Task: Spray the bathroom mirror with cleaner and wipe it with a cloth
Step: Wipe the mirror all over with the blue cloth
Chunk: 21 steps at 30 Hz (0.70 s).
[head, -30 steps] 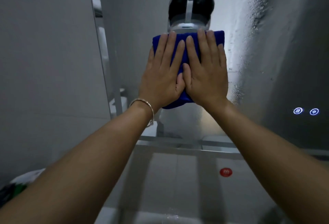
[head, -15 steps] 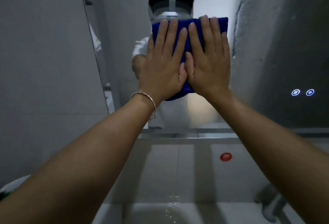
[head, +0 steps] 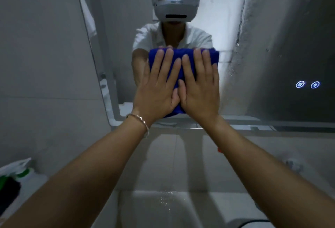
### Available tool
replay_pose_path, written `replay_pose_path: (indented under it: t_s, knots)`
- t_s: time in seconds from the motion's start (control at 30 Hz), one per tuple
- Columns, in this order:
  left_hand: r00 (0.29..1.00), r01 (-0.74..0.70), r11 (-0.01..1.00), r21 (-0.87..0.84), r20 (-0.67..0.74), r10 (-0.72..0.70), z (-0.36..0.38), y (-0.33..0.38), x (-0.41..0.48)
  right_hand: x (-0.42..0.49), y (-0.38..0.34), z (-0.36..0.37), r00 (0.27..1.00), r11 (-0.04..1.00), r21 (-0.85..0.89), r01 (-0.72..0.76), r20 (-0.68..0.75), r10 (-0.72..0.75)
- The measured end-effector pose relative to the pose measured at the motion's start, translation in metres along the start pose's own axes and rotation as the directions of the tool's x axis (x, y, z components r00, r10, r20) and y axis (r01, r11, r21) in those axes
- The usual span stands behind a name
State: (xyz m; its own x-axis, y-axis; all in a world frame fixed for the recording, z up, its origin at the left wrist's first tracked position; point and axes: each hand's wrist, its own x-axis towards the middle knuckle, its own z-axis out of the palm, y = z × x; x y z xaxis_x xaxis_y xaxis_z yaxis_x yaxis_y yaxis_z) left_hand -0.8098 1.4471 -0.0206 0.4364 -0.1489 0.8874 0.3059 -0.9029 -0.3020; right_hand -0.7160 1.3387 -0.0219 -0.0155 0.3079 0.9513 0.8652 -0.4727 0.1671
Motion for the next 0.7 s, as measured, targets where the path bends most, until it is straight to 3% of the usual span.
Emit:
replay_pose_path:
  t_s: [0.33, 0.47, 0.7]
  knots:
    - [0.986, 0.012, 0.999, 0.044, 0.163, -0.019, 0.014, 0.022, -0.077, -0.086, -0.014, 0.022, 0.995, 0.999, 0.034, 0.018, 0.1, -0.022]
    - [0.982, 0.017, 0.999, 0.048, 0.185, -0.026, 0.015, 0.023, -0.078, -0.086, -0.015, 0.023, 0.996, 0.999, 0.035, 0.023, 0.088, -0.026]
    - [0.97, -0.037, 0.999, -0.019, 0.24, 0.041, 0.005, 0.016, -0.078, -0.082, -0.012, 0.008, 0.979, 0.995, 0.103, 0.012, 0.2, -0.032]
